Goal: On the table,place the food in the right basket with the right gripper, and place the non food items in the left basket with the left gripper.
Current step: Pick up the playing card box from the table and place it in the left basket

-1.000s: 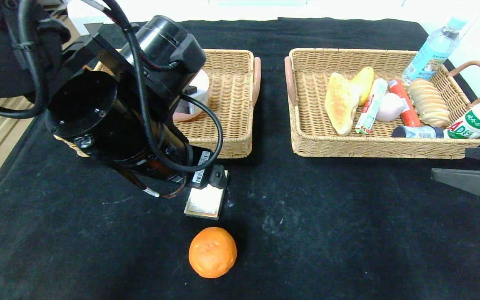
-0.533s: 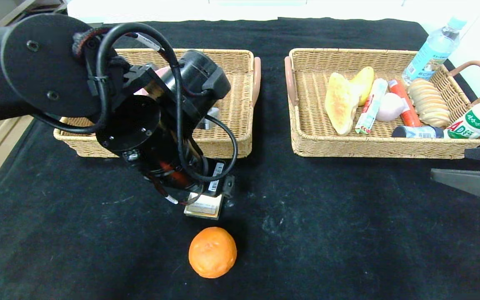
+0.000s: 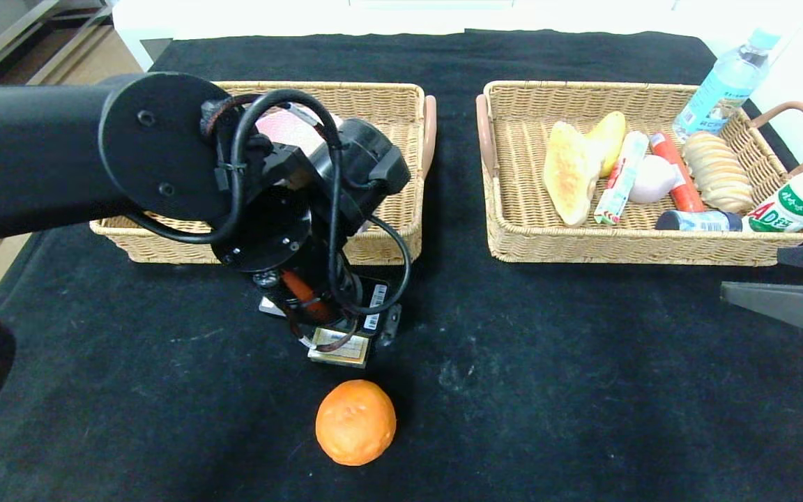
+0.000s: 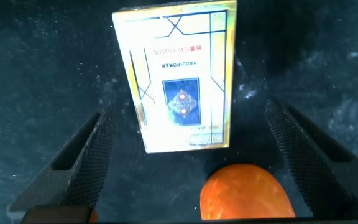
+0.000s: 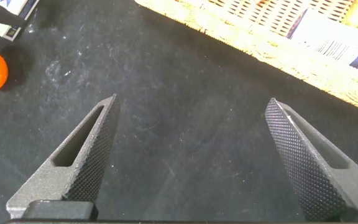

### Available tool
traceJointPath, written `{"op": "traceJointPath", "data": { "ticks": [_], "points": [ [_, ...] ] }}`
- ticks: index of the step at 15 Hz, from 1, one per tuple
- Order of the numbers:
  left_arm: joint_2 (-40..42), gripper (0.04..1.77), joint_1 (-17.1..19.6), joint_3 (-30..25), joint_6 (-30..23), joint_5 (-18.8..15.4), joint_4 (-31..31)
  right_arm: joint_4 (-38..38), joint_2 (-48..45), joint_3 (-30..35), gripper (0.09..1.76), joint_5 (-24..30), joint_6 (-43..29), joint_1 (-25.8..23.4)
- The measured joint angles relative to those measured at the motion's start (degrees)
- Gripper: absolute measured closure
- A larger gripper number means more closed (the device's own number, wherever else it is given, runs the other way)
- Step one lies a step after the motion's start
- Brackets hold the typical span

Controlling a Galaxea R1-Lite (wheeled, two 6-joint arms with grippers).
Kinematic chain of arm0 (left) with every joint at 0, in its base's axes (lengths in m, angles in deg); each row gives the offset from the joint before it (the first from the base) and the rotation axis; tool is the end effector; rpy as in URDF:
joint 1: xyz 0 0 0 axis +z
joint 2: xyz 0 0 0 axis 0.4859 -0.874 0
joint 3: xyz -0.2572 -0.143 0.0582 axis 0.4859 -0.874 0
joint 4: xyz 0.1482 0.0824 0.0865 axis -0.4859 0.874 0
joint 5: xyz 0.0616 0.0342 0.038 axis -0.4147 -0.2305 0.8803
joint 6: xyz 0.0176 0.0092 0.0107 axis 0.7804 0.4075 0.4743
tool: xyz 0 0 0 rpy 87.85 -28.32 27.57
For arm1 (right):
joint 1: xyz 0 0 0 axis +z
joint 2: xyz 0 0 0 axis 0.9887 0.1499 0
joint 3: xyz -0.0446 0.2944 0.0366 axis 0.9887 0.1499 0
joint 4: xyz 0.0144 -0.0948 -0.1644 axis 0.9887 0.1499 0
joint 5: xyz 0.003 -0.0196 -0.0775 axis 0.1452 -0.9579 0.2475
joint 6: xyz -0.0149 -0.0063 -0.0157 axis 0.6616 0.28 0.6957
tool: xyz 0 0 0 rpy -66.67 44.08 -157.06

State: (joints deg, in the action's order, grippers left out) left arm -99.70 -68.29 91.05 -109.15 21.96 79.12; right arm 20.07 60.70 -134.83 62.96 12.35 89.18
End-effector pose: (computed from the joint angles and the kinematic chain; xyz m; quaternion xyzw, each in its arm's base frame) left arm 0.2677 -0.2082 0.2532 0.0792 0.4486 -0.0555 0.8885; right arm 0.1622 0.0297 0.2876 -0.0584 0.1679 0.2406 0.9542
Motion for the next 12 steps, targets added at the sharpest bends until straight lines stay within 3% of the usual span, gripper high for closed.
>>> {"op": "traceJointPath", "data": {
  "ticks": [12],
  "points": [
    [-1.9,0.09,0.2,0.7,-3.8,1.7,-0.2,0.0,0.0,0.1,0.14,0.0,0.0,0.0]
  ]
}}
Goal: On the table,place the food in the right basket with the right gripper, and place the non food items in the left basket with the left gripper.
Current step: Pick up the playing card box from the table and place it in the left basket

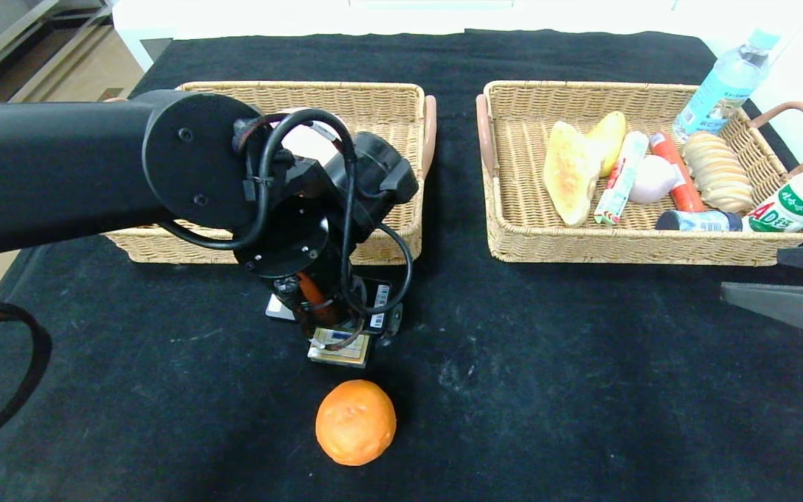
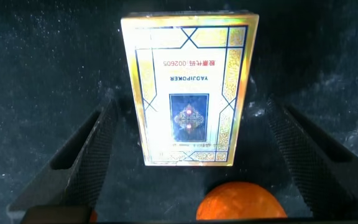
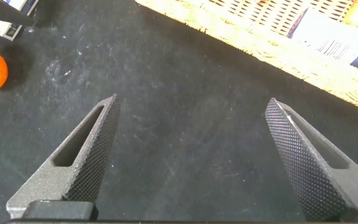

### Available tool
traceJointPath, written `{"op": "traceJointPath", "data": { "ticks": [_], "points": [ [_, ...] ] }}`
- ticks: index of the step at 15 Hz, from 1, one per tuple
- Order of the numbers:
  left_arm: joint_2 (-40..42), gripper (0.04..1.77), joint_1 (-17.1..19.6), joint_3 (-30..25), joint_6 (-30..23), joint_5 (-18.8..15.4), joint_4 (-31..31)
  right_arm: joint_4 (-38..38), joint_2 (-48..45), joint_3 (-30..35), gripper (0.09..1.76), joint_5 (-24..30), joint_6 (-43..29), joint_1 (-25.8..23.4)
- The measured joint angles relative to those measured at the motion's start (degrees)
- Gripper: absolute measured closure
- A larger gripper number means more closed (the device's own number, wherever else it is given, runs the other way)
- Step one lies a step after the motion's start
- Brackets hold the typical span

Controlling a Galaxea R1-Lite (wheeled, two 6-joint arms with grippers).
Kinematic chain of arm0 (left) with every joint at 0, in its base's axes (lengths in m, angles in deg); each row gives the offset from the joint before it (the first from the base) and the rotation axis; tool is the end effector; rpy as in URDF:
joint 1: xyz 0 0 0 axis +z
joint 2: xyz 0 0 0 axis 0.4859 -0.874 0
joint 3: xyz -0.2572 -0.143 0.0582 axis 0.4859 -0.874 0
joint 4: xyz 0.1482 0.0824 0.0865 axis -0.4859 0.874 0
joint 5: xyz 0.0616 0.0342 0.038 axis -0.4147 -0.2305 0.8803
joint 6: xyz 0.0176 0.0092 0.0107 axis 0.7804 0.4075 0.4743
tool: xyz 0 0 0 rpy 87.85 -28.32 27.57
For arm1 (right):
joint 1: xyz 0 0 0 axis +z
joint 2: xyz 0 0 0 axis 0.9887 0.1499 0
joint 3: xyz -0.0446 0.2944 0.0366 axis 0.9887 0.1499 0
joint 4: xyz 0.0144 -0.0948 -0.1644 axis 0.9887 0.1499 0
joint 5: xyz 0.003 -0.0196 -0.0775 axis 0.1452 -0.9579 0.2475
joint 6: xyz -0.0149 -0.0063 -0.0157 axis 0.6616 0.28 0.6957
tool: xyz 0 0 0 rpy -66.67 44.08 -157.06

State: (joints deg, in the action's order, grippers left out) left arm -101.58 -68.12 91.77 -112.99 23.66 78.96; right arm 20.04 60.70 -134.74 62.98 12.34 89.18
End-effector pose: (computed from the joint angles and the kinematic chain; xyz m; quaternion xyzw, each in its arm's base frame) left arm 0.2754 -0.2124 0.2452 0.0592 0.4500 -0.0255 0.8907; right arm 0.1623 0.0297 0.2872 -0.0583 0.1684 0.2408 0.9541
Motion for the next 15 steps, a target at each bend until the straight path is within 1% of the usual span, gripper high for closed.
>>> {"op": "traceJointPath", "data": {
  "ticks": [8,13,14,15],
  "points": [
    [-0.5,0.09,0.0,0.2,-0.6,0.0,0.1,0.1,0.0,0.0,0.14,0.0,0.0,0.1],
    [-0.9,0.09,0.0,0.3,-1.0,0.8,0.1,0.1,0.0,0.0,0.14,0.0,0.0,0.1],
    [-0.9,0.31,0.0,0.3,-1.0,0.8,0.1,0.1,0.0,0.0,0.14,0.0,0.0,0.2],
    [-0.9,0.48,0.0,0.3,-0.9,0.8,0.1,0.1,0.0,0.0,0.14,0.0,0.0,0.2]
  ]
}}
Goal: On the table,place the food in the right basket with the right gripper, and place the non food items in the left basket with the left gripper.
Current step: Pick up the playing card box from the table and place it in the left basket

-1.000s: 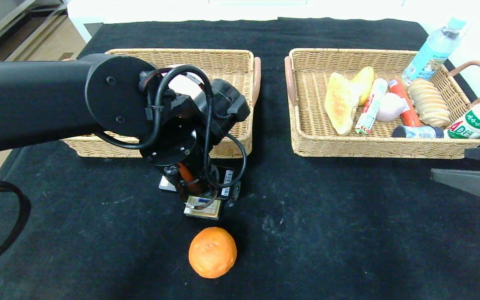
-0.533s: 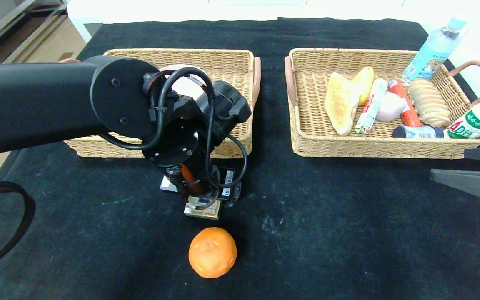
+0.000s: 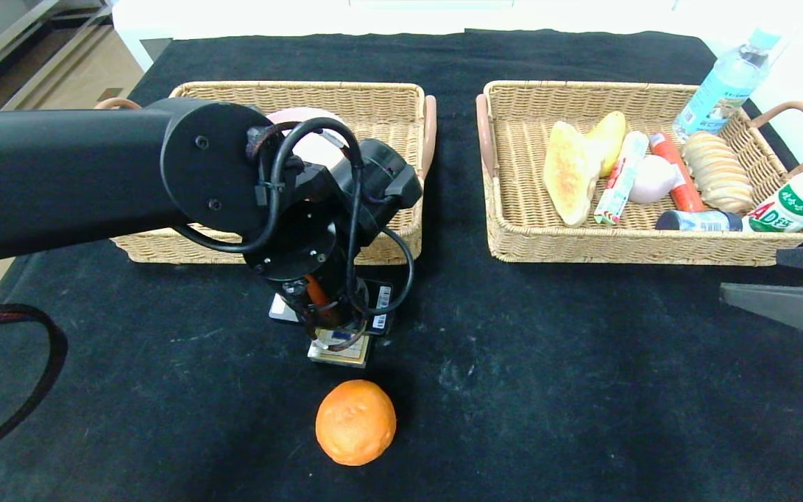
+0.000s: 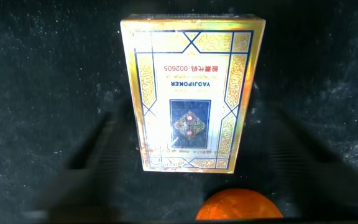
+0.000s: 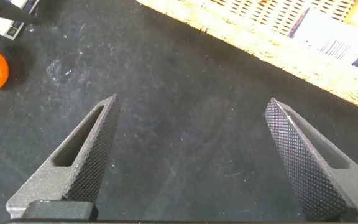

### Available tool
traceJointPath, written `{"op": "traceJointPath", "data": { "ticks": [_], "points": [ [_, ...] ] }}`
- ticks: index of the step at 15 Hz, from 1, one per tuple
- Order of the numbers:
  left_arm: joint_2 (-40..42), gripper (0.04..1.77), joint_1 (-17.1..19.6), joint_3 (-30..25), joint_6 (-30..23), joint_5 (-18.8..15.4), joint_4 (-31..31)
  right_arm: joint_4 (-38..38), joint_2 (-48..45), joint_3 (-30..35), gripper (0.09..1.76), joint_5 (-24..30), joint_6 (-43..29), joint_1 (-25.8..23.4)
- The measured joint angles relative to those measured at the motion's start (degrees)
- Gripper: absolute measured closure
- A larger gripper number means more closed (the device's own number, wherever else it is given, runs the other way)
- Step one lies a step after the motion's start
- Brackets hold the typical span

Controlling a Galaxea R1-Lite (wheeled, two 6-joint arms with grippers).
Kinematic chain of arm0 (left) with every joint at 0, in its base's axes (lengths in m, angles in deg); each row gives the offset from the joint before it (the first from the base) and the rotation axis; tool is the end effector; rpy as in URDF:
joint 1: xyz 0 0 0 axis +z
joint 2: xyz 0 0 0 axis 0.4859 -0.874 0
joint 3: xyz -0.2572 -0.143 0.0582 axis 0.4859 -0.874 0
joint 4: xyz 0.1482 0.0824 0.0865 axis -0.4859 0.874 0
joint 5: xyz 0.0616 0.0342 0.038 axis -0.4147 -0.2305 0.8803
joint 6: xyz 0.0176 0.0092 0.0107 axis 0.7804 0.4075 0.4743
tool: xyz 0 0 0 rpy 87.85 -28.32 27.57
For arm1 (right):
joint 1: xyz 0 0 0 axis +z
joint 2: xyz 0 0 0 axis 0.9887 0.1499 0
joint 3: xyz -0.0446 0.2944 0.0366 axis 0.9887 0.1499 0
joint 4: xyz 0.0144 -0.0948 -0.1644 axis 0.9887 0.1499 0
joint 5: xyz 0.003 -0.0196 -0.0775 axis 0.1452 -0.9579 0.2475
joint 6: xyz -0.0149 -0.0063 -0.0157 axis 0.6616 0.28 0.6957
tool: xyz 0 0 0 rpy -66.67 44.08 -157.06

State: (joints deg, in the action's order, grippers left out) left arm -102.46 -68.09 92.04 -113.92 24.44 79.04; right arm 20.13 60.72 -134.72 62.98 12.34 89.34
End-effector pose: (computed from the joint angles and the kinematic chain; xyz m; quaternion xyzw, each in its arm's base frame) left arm 0.2786 -0.2144 0.2409 0.0579 0.4513 -0.0149 0.8903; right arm 0.1622 0.0302 0.2869 -0.0584 0.1695 0.2421 0.9535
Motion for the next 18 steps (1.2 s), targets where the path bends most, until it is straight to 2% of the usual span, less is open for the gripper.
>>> {"op": "traceJointPath", "data": {
  "ticks": [2,3,12,15,18],
  "points": [
    [0.0,0.72,0.0,0.0,0.0,0.0,0.0,0.0,0.0,0.0,0.14,0.0,0.0,0.0],
    [0.0,0.76,0.0,0.0,0.0,0.0,0.0,0.0,0.0,0.0,0.14,0.0,0.0,0.0],
    [0.2,0.79,0.0,-0.2,0.3,0.1,0.5,0.0,0.0,0.0,0.14,0.0,0.0,0.0],
    [0.9,0.8,0.1,-0.6,0.4,1.4,1.0,0.0,0.1,0.0,0.14,0.0,0.0,0.0],
    [2.1,0.8,0.4,-1.0,0.4,1.6,3.3,0.0,0.1,0.0,0.14,0.0,0.0,0.0]
  ]
}}
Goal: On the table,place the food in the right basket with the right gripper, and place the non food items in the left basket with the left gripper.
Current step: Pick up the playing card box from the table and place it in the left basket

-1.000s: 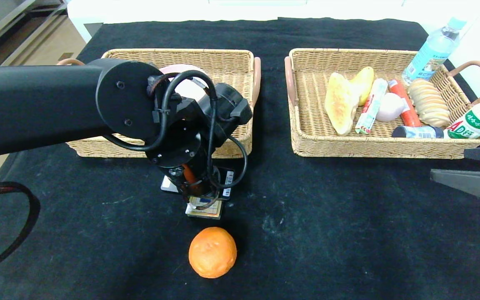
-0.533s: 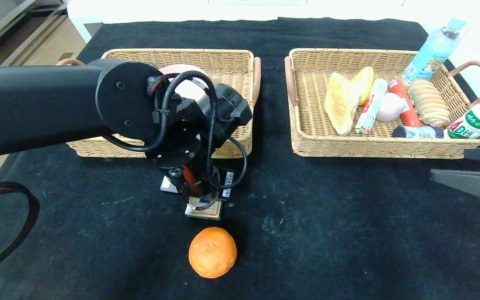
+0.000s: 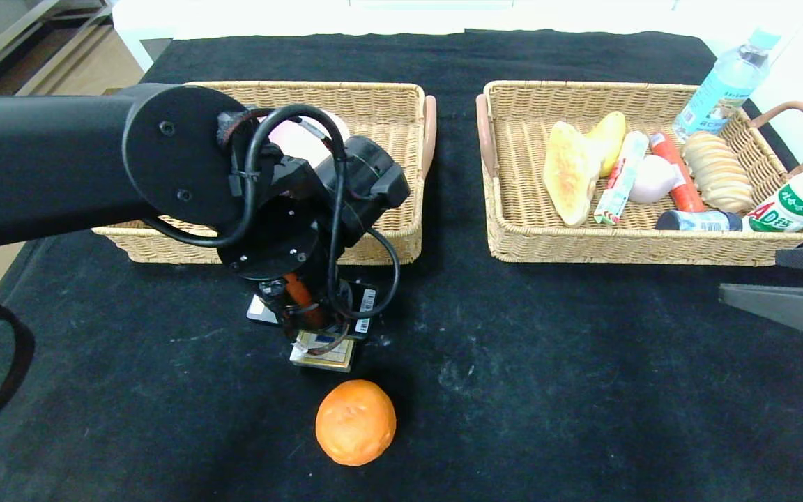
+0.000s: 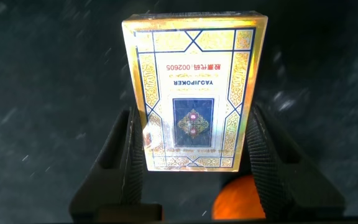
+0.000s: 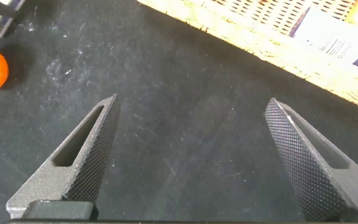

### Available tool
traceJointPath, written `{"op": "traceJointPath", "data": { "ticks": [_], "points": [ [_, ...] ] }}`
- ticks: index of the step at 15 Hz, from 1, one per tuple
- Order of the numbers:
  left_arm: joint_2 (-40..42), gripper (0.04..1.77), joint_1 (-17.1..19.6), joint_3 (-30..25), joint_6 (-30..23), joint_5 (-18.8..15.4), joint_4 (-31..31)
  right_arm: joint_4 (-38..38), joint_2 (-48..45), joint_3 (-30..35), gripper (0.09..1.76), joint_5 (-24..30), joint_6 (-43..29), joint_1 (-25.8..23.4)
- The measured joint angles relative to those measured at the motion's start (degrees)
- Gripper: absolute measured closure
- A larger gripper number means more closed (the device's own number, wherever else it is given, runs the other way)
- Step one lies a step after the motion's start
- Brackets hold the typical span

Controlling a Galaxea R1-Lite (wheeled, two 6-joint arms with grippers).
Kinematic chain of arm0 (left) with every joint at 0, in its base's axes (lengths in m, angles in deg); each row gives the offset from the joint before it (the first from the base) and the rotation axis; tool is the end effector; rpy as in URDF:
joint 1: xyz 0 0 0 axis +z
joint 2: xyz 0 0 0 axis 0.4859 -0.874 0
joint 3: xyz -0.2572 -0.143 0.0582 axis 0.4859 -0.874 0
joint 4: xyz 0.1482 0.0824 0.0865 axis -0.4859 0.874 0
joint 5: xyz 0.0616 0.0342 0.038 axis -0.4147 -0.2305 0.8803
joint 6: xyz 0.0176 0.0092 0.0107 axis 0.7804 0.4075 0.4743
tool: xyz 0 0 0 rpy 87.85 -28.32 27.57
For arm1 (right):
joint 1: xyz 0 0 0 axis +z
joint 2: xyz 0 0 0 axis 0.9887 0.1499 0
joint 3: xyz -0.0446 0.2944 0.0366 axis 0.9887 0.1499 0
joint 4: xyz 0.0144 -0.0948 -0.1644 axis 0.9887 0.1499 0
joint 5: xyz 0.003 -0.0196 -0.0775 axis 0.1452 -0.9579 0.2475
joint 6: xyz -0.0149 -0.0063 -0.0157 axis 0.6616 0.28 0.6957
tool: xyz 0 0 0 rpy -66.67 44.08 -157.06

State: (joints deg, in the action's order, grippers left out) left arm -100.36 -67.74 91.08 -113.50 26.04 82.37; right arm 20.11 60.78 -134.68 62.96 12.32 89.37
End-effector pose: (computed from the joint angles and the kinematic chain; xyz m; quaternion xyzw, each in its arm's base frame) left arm 0.2687 -0.2030 0.2472 0.0759 0.4584 0.0013 0.8855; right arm 0.1625 0.0303 0.2865 -0.0582 0.1702 0.2422 0.9534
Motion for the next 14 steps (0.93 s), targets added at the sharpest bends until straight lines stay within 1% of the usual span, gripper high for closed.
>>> {"op": "traceJointPath", "data": {
  "ticks": [2,5,9,14],
  "points": [
    [1.0,0.8,0.3,0.0,0.0,0.2,0.6,0.0,0.0,0.0,0.14,0.0,0.0,0.1],
    [2.8,0.8,0.5,-0.1,0.1,1.9,2.1,0.0,-0.1,0.0,0.14,0.0,0.0,0.2],
    [5.0,0.8,0.6,0.2,0.6,4.4,2.4,0.0,-0.1,0.1,0.14,0.0,0.0,0.2],
    [7.7,0.8,0.7,1.4,3.5,6.2,2.2,0.1,-0.1,0.1,0.14,0.0,0.0,0.4]
  ]
}}
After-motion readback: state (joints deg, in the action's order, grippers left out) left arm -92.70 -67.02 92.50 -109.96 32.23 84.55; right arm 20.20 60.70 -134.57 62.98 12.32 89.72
